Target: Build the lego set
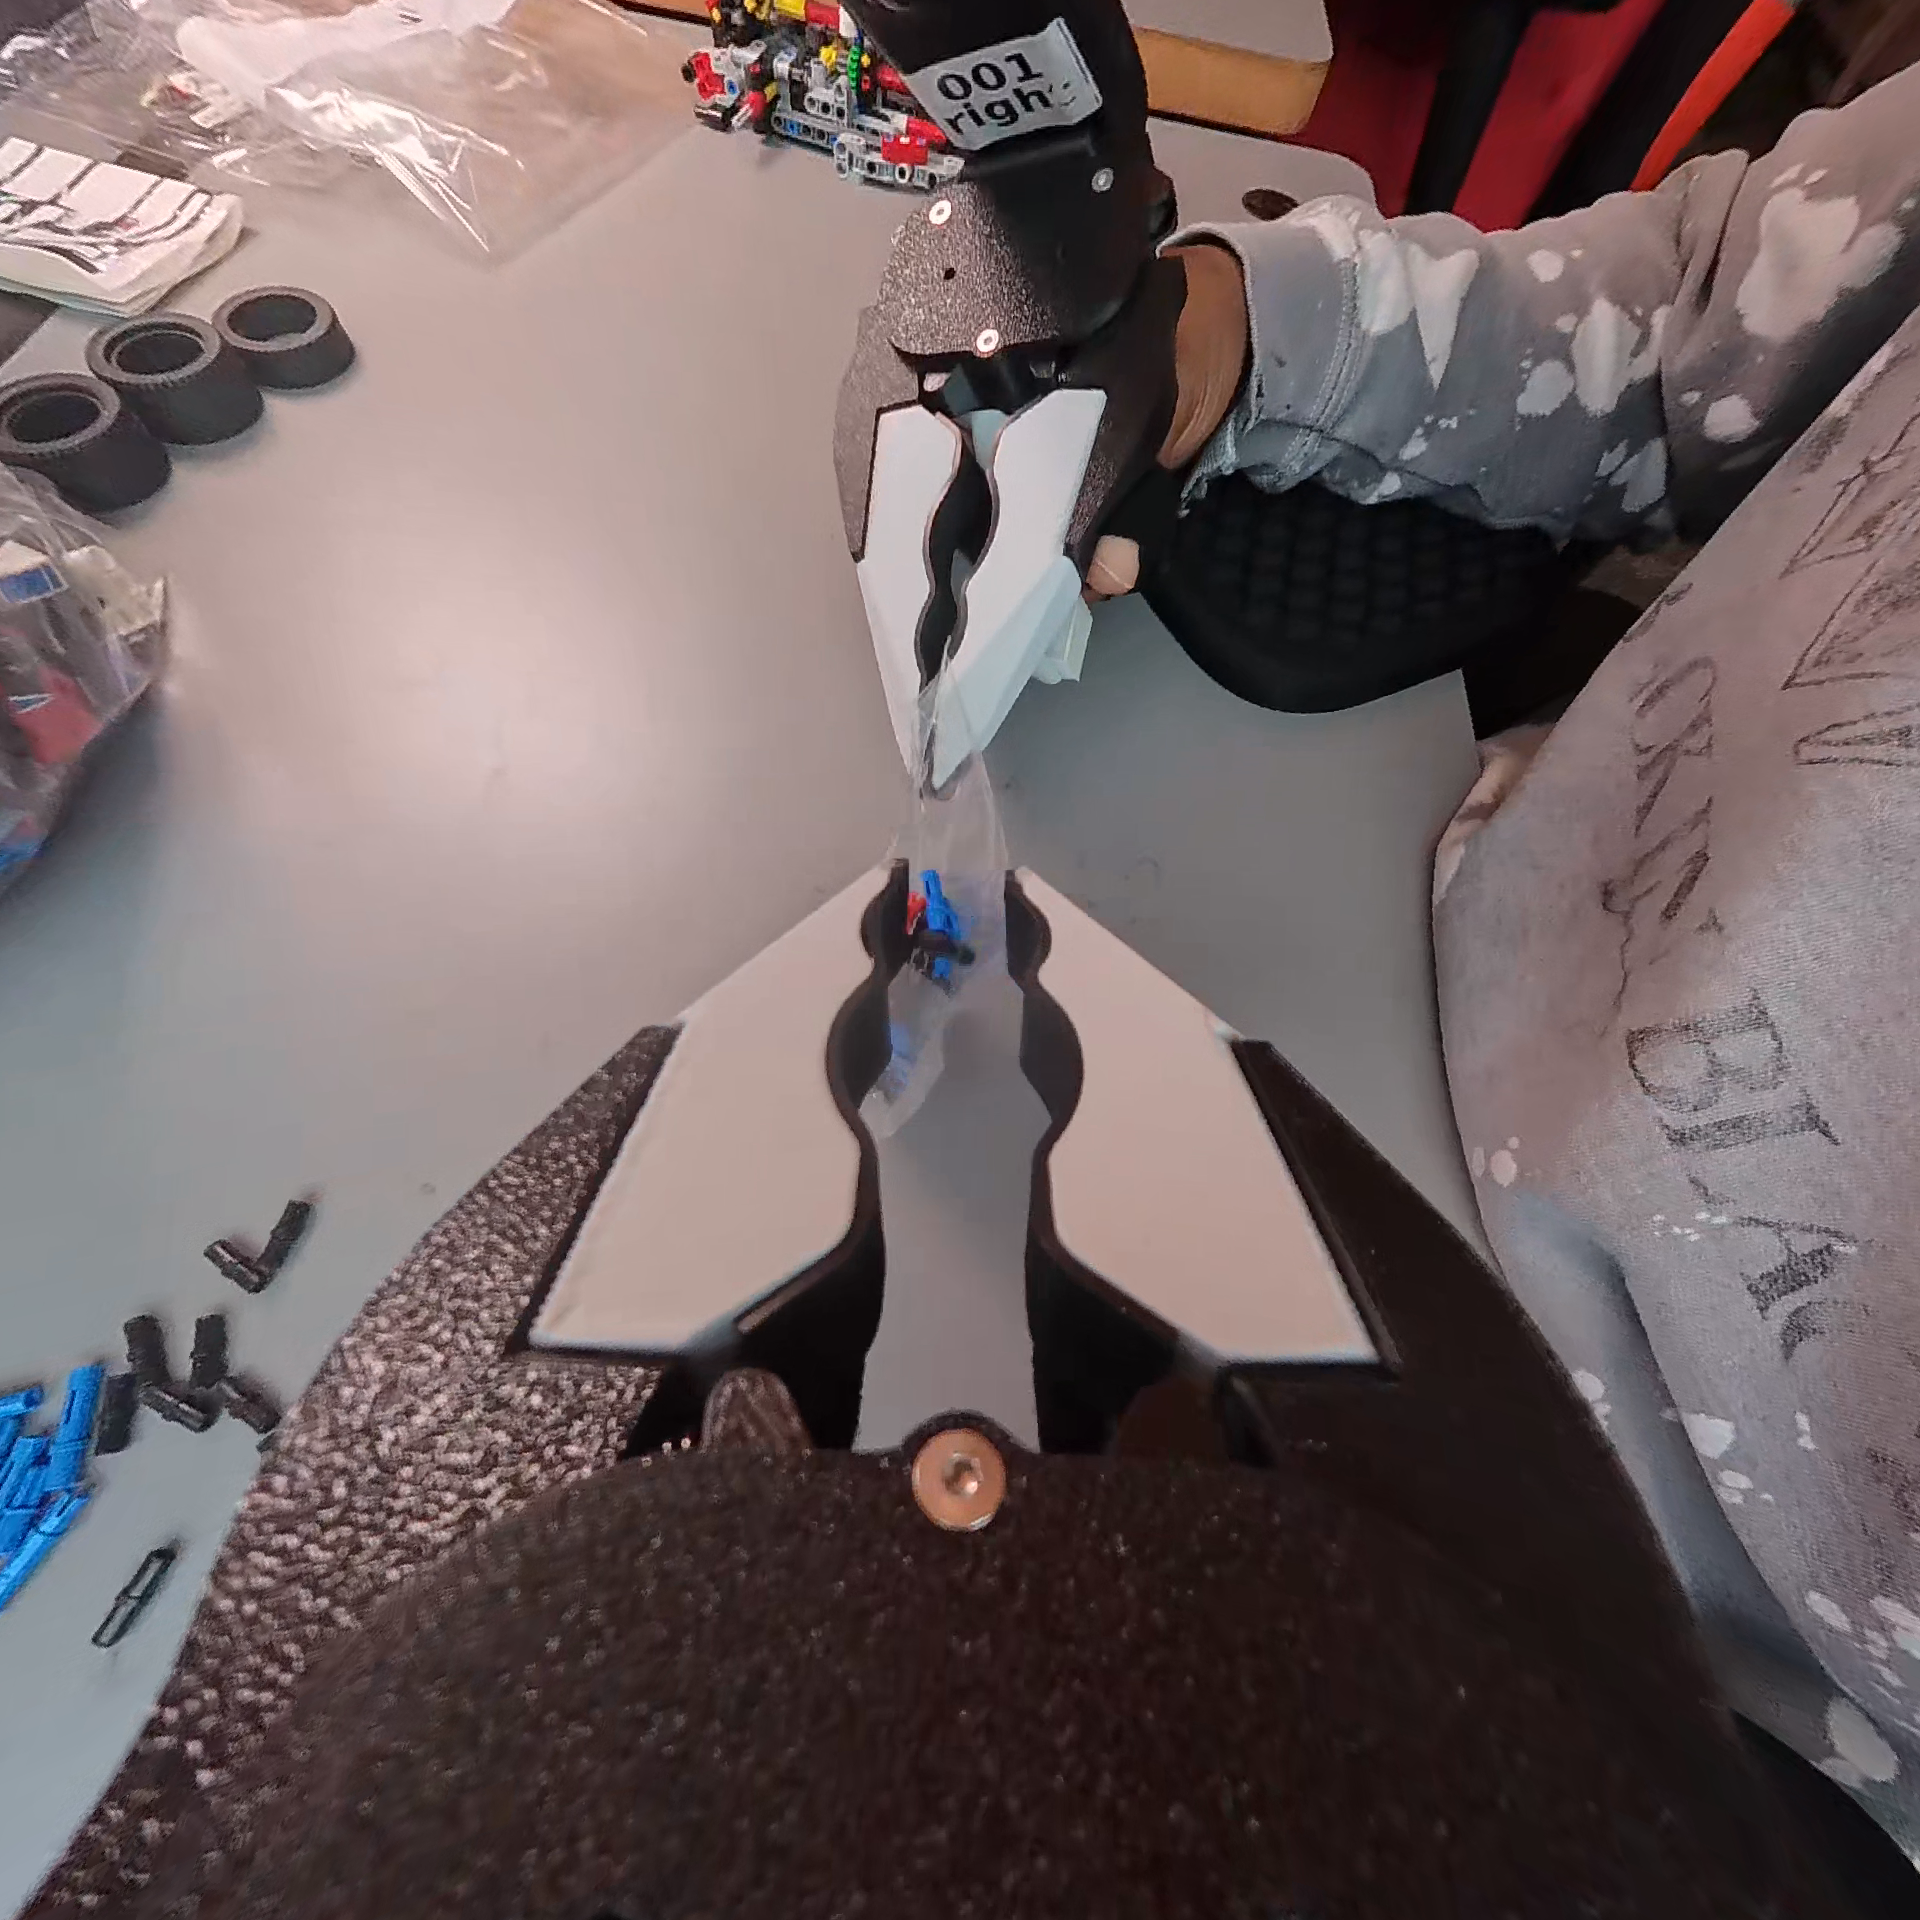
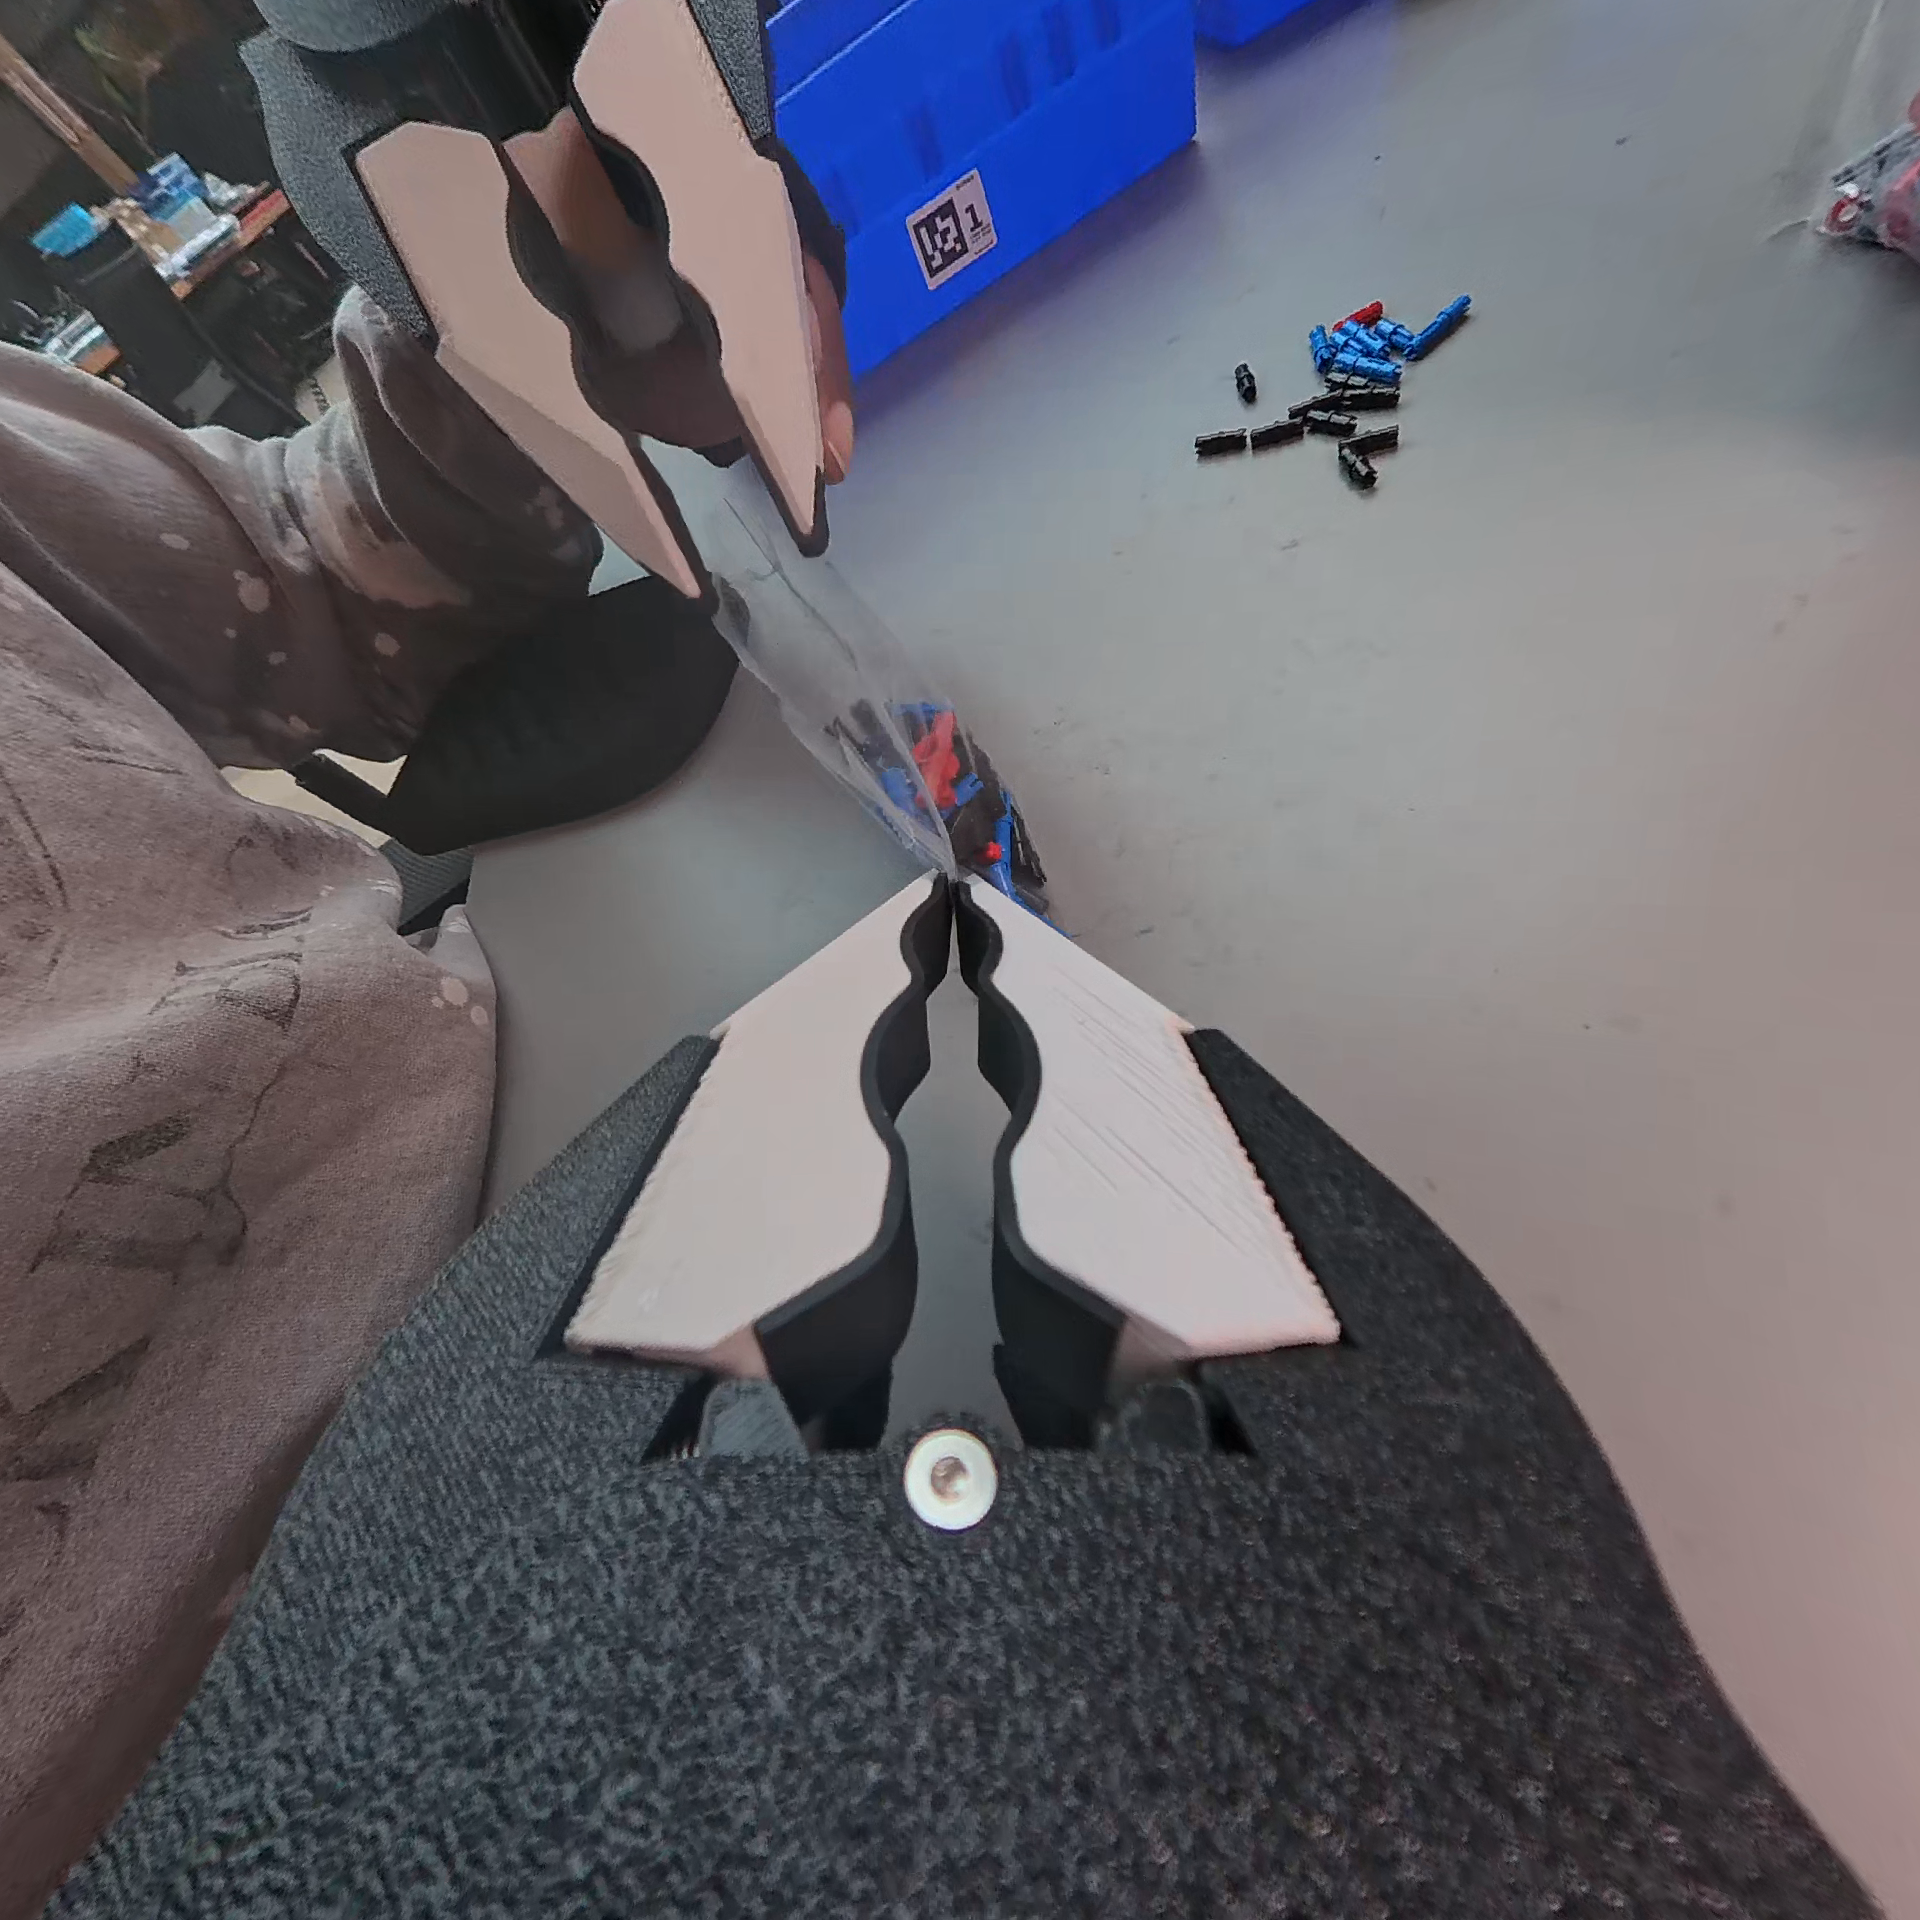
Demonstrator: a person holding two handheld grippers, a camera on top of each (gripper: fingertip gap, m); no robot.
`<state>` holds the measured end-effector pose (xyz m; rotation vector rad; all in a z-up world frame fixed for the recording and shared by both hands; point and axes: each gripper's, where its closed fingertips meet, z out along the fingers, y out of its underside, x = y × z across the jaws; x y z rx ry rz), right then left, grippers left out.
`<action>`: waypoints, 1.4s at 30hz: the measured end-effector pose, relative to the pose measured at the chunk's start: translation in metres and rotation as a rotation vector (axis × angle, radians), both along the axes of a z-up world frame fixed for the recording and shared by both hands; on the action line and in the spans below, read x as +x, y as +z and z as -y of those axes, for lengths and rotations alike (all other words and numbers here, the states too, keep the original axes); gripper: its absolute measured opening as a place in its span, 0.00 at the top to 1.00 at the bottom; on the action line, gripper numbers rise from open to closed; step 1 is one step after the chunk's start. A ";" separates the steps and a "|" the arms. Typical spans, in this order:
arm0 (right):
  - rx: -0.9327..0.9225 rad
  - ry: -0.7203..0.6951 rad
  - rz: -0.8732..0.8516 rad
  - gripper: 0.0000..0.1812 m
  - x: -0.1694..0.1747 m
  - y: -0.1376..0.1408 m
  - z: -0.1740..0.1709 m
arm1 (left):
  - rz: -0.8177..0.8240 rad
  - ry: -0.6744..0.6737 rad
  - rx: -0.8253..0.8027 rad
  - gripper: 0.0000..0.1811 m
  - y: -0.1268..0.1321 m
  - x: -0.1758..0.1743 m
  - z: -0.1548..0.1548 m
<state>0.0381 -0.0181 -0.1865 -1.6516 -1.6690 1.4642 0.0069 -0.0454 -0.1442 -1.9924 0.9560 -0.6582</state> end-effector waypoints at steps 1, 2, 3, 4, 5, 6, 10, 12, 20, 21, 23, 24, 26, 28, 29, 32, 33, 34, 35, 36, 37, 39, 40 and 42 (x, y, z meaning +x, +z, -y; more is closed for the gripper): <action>-0.001 -0.001 -0.001 1.00 0.000 0.000 0.000 | 0.009 0.011 0.011 0.89 0.003 -0.004 -0.002; -0.002 -0.002 -0.002 1.00 0.000 0.000 -0.001 | 0.017 0.044 0.029 0.88 0.006 -0.013 -0.007; 0.000 -0.003 -0.002 1.00 0.000 0.000 -0.001 | 0.023 0.098 0.042 0.89 0.008 -0.027 -0.014; 0.002 -0.003 -0.002 1.00 0.000 0.000 -0.001 | 0.027 0.178 0.044 0.89 0.006 -0.047 -0.023; 0.005 -0.003 -0.003 1.00 0.001 0.000 -0.001 | 0.020 0.281 0.033 0.89 0.001 -0.071 -0.034; 0.007 -0.003 -0.003 1.00 0.001 0.000 -0.002 | -0.009 0.381 0.006 0.89 -0.010 -0.096 -0.041; 0.000 0.002 -0.003 1.00 0.001 0.000 -0.001 | -0.124 0.600 -0.110 0.86 -0.063 -0.162 -0.051; 0.000 0.003 -0.004 1.00 0.001 0.000 -0.001 | -0.182 0.625 -0.150 0.86 -0.082 -0.173 -0.051; 0.002 0.004 -0.003 1.00 0.002 0.000 -0.002 | -0.251 0.592 -0.154 0.97 -0.095 -0.172 -0.053; 0.002 0.004 -0.003 1.00 0.002 0.000 -0.002 | -0.254 0.587 -0.152 0.97 -0.095 -0.172 -0.052; 0.003 0.004 -0.004 1.00 0.002 0.000 -0.002 | -0.167 0.538 -0.113 0.97 -0.079 -0.156 -0.053; 0.005 0.003 -0.003 1.00 0.002 0.000 -0.002 | -0.070 0.473 -0.079 0.97 -0.060 -0.137 -0.051; 0.004 -0.001 -0.001 1.00 0.002 0.000 -0.003 | 0.088 0.328 -0.002 0.98 -0.014 -0.096 -0.041; 0.001 -0.004 -0.002 1.00 0.001 0.000 -0.004 | 0.140 0.184 0.050 0.98 0.017 -0.056 -0.024; -0.002 -0.005 -0.005 1.00 0.001 0.000 -0.004 | 0.136 0.139 0.067 0.98 0.025 -0.041 -0.017; -0.002 -0.005 -0.005 1.00 0.001 0.000 -0.003 | 0.102 0.050 0.055 0.97 0.022 -0.009 -0.005; -0.001 -0.004 -0.006 1.00 0.001 0.001 -0.003 | 0.075 0.047 0.046 0.97 0.017 -0.005 -0.005; 0.000 -0.004 -0.006 1.00 0.001 0.001 -0.003 | 0.041 0.049 0.041 0.94 0.010 -0.004 -0.006; 0.001 -0.004 -0.007 1.00 0.001 0.001 -0.003 | 0.026 0.041 0.035 0.90 0.006 -0.004 -0.006; 0.001 -0.005 -0.007 1.00 0.001 0.001 -0.003 | 0.039 0.045 0.038 0.88 0.006 -0.006 -0.007; 0.000 -0.006 -0.008 1.00 0.001 0.001 -0.003 | 0.066 0.068 0.041 0.88 0.009 -0.013 -0.011; -0.001 -0.007 -0.008 1.00 0.001 0.001 -0.003 | 0.089 0.203 0.061 0.89 0.012 -0.047 -0.027; -0.003 -0.006 -0.008 1.00 0.001 0.001 -0.003 | 0.080 0.320 0.065 0.89 0.007 -0.076 -0.040; -0.006 -0.002 -0.008 1.00 0.001 0.001 -0.003 | 0.016 0.576 0.011 0.89 -0.019 -0.142 -0.058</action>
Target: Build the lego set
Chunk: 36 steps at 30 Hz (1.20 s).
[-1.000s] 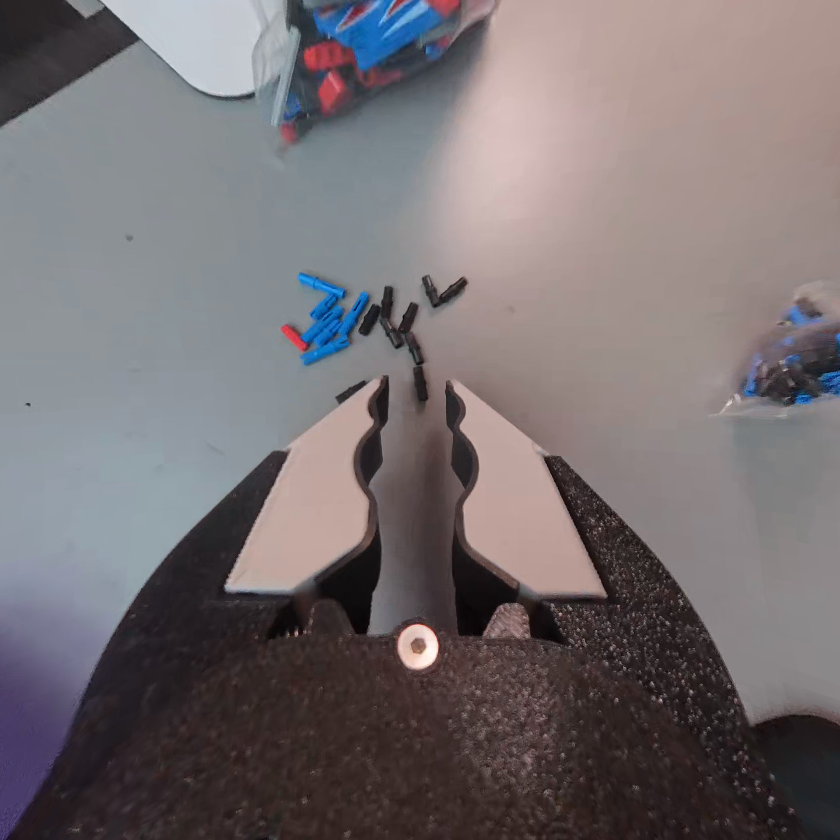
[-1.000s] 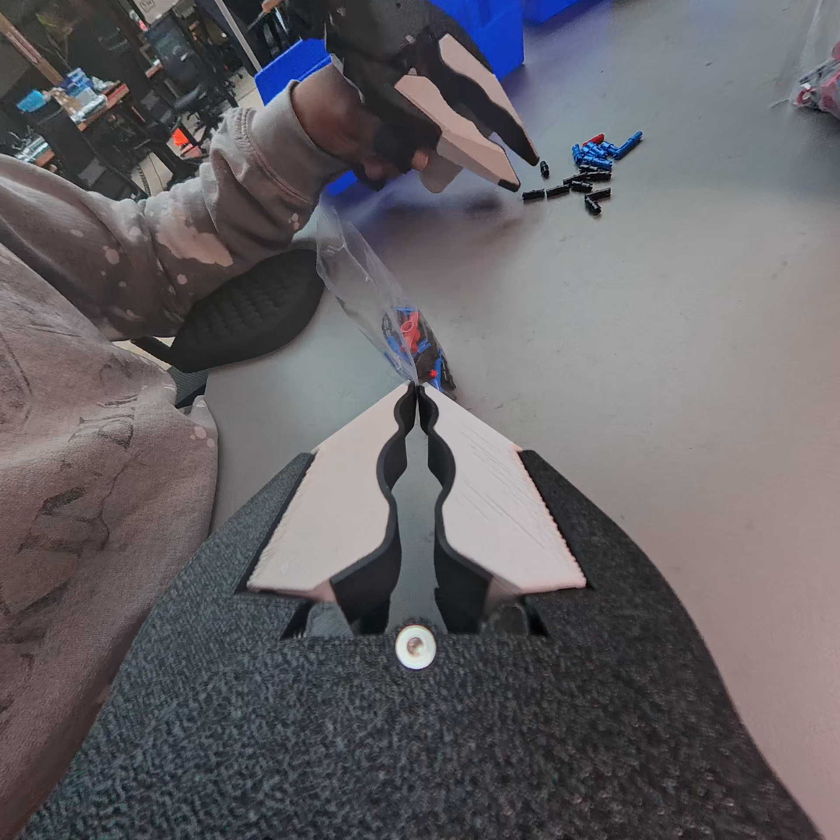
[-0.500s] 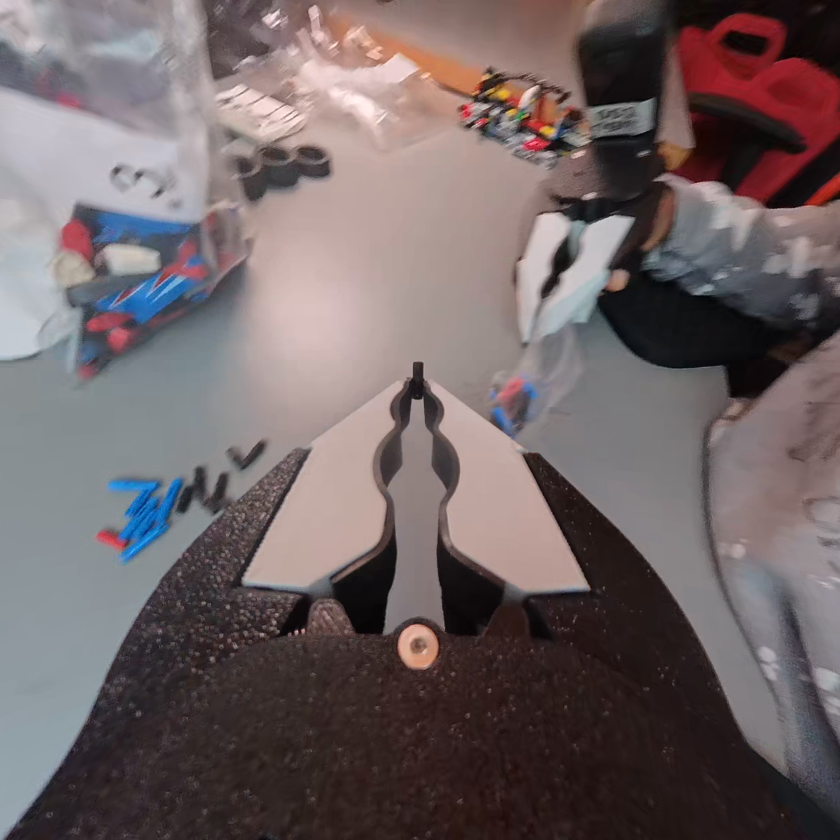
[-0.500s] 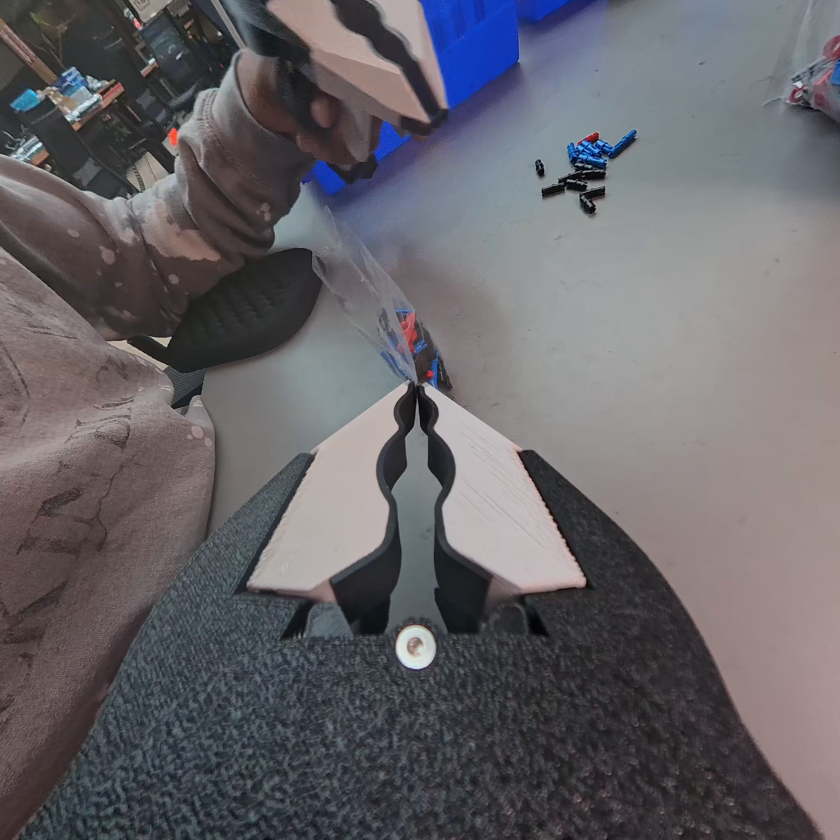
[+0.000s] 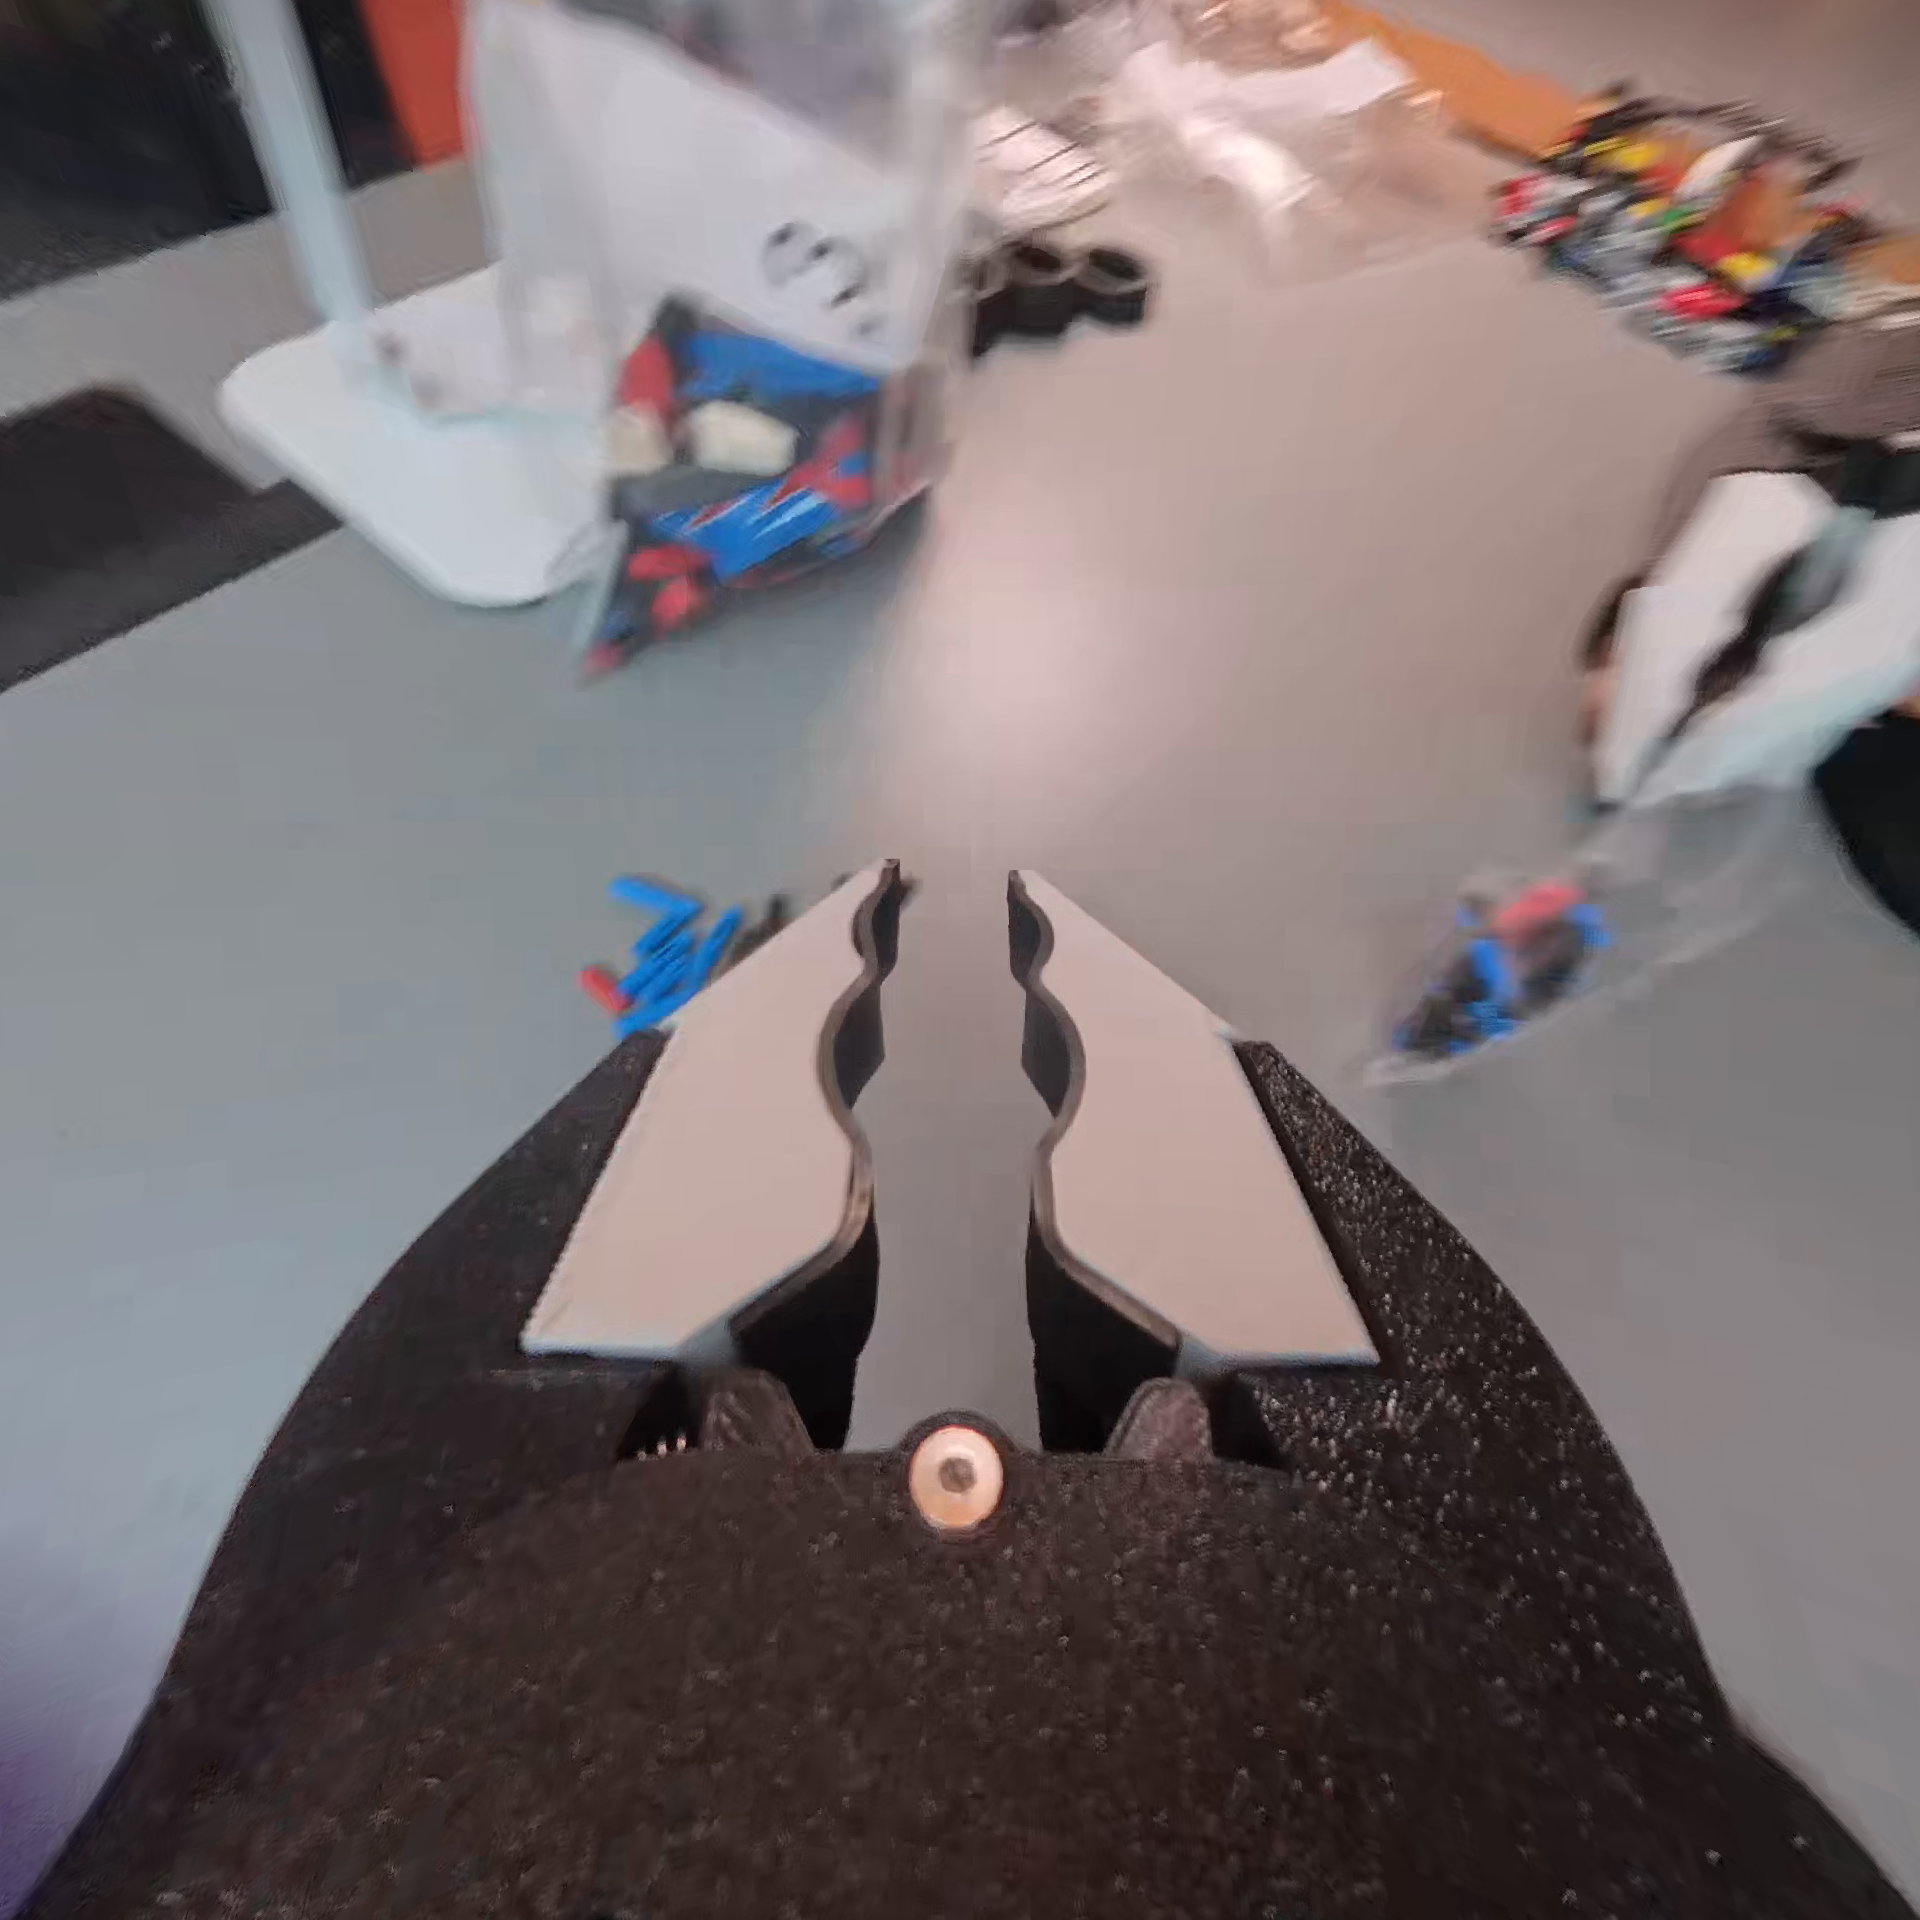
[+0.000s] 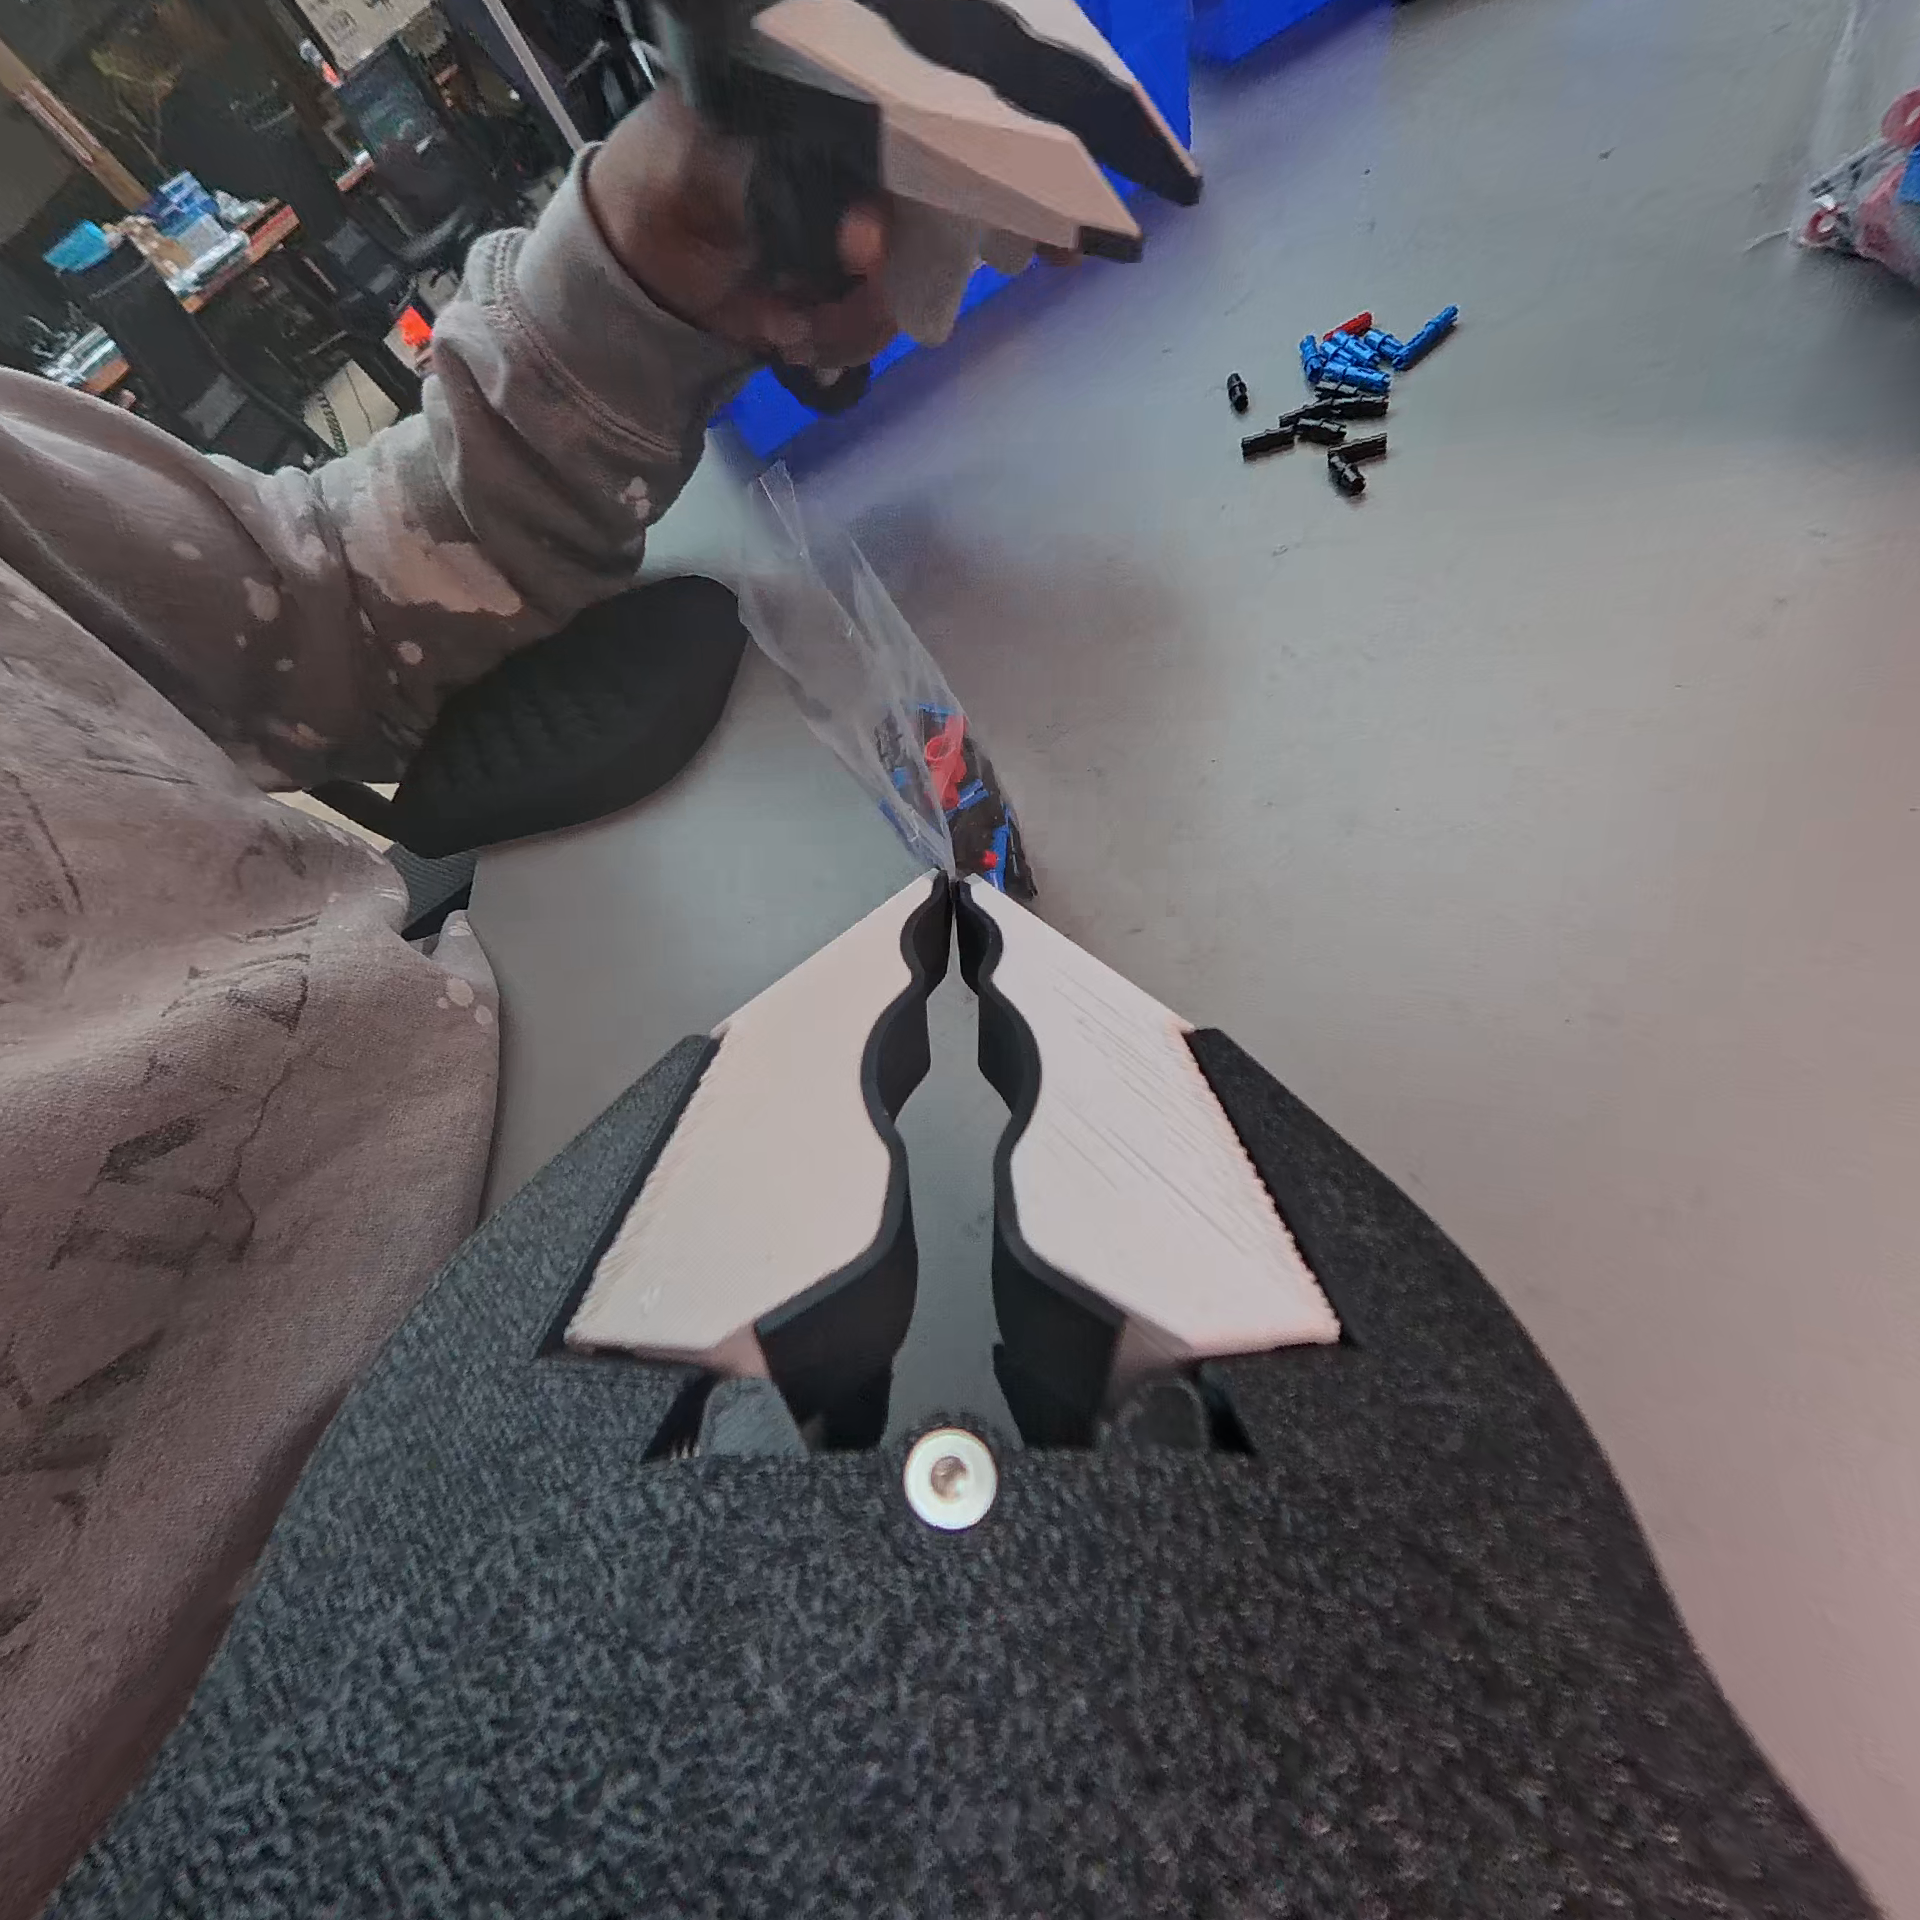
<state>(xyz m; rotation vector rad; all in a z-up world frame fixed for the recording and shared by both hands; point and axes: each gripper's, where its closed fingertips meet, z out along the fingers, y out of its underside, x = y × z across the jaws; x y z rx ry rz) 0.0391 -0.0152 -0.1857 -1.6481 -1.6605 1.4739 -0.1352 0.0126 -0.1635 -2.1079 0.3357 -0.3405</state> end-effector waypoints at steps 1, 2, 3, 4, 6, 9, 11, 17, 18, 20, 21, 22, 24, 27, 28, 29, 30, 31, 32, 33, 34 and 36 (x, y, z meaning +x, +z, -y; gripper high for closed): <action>-0.001 0.003 0.001 1.00 0.000 0.000 0.000 | -0.025 0.072 -0.044 0.87 -0.017 -0.025 -0.002; -0.001 0.005 0.001 1.00 0.000 0.000 0.001 | -0.045 0.116 -0.085 0.86 -0.032 -0.043 -0.002; -0.002 0.006 0.001 1.00 0.000 0.000 0.001 | -0.049 0.138 -0.131 0.85 -0.046 -0.054 0.000; -0.002 0.007 0.000 1.00 0.000 0.000 0.001 | -0.050 0.139 -0.159 0.84 -0.056 -0.059 0.001; -0.002 0.010 0.000 1.00 0.000 0.000 0.002 | -0.088 0.123 -0.165 0.84 -0.067 -0.065 -0.001; -0.002 0.014 0.000 1.00 0.001 0.000 0.002 | -0.131 0.085 -0.203 0.90 -0.076 -0.066 -0.001; -0.004 0.015 0.001 1.00 0.001 0.000 0.002 | -0.128 0.079 -0.212 0.91 -0.076 -0.066 0.001; 0.003 0.016 0.000 1.00 0.001 0.000 0.002 | -0.130 -0.004 -0.182 0.98 -0.068 -0.046 0.007; 0.007 0.013 0.001 1.00 0.001 0.000 0.002 | -0.078 -0.031 -0.147 0.98 -0.057 -0.035 0.007; 0.008 0.008 0.001 1.00 0.001 0.000 0.001 | 0.050 -0.132 -0.047 0.99 -0.020 -0.002 0.010; 0.008 0.007 0.001 1.00 0.001 0.000 0.001 | 0.091 -0.188 0.009 0.99 0.001 0.016 0.014; 0.007 0.005 0.001 1.00 0.001 0.000 0.000 | 0.116 -0.249 0.048 0.99 0.019 0.036 0.020; 0.002 0.004 0.000 1.00 0.000 0.000 0.000 | 0.112 -0.364 0.093 0.99 0.040 0.073 0.035; 0.004 0.006 0.000 1.00 0.000 0.000 0.001 | 0.068 -0.460 0.084 0.98 0.043 0.112 0.047; 0.006 0.006 -0.001 1.00 0.000 0.000 0.001 | 0.049 -0.474 0.072 0.97 0.040 0.118 0.049; 0.008 0.005 -0.001 1.00 0.000 0.000 0.001 | 0.034 -0.480 0.060 0.95 0.036 0.122 0.049; 0.009 0.005 -0.002 1.00 0.000 0.000 0.001 | 0.026 -0.492 0.045 0.93 0.031 0.125 0.049; 0.009 0.005 -0.002 1.00 0.000 0.000 0.001 | 0.025 -0.489 0.036 0.91 0.027 0.124 0.048; 0.009 0.005 -0.002 1.00 0.000 0.000 0.001 | 0.035 -0.464 0.041 0.90 0.026 0.119 0.043; 0.009 0.004 -0.002 1.00 0.001 0.000 0.001 | 0.057 -0.432 0.044 0.89 0.027 0.111 0.039; 0.009 0.004 -0.002 1.00 0.001 0.000 0.001 | 0.082 -0.379 0.050 0.89 0.028 0.098 0.032; 0.007 0.005 -0.003 1.00 0.001 0.000 0.000 | 0.096 -0.203 0.033 0.90 0.020 0.060 0.013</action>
